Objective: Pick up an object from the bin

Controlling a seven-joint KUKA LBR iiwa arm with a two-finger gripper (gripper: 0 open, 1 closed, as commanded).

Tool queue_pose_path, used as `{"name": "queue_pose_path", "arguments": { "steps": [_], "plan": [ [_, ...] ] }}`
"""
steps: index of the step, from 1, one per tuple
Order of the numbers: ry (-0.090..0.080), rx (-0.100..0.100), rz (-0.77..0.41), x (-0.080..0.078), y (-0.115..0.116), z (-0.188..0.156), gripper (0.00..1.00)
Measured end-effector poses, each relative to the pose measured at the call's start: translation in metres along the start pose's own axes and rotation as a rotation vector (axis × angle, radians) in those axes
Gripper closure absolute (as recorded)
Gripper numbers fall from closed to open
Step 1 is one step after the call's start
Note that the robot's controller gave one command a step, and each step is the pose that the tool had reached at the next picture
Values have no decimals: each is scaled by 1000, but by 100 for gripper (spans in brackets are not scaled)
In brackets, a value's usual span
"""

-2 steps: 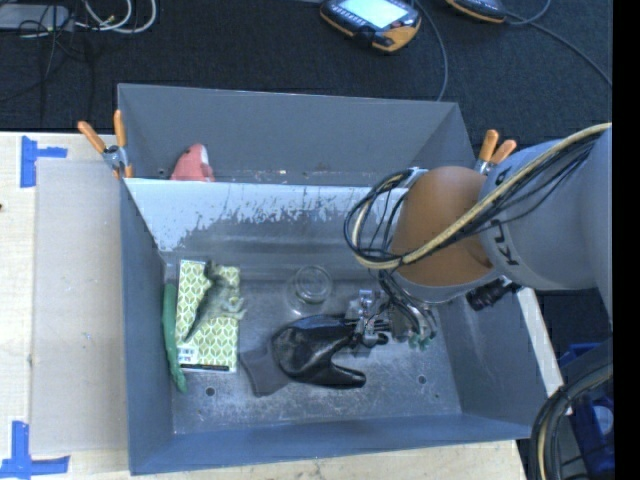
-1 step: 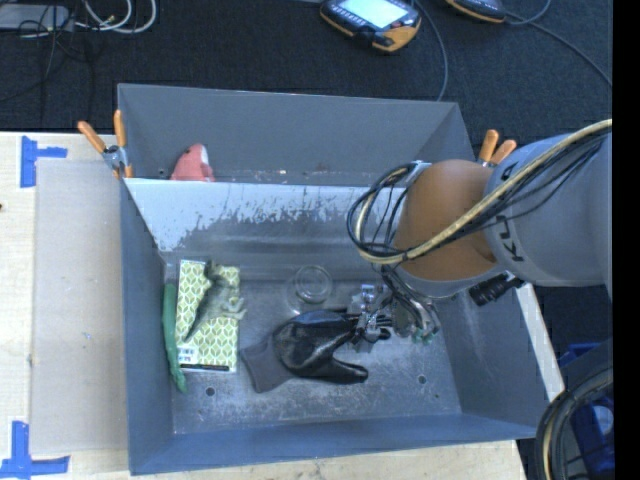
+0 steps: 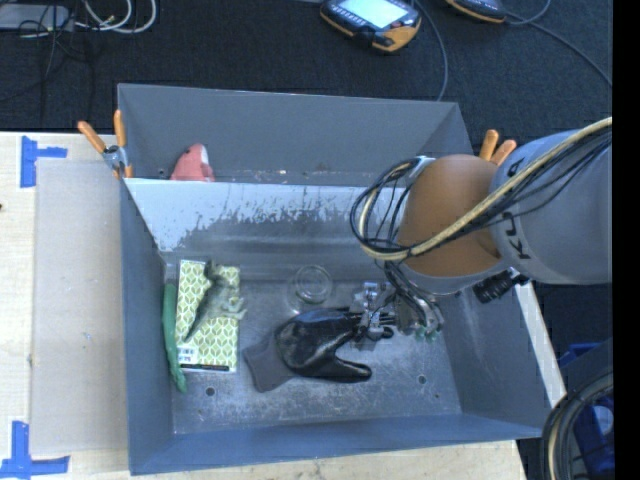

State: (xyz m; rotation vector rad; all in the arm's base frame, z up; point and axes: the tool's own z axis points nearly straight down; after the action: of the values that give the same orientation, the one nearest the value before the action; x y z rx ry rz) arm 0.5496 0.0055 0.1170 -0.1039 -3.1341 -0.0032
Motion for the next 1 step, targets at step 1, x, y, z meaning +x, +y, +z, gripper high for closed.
{"name": "queue_pose_path", "arguments": {
  "steps": [1],
  "plan": [
    [0,0,0,0,0,-11,100]
  ]
}}
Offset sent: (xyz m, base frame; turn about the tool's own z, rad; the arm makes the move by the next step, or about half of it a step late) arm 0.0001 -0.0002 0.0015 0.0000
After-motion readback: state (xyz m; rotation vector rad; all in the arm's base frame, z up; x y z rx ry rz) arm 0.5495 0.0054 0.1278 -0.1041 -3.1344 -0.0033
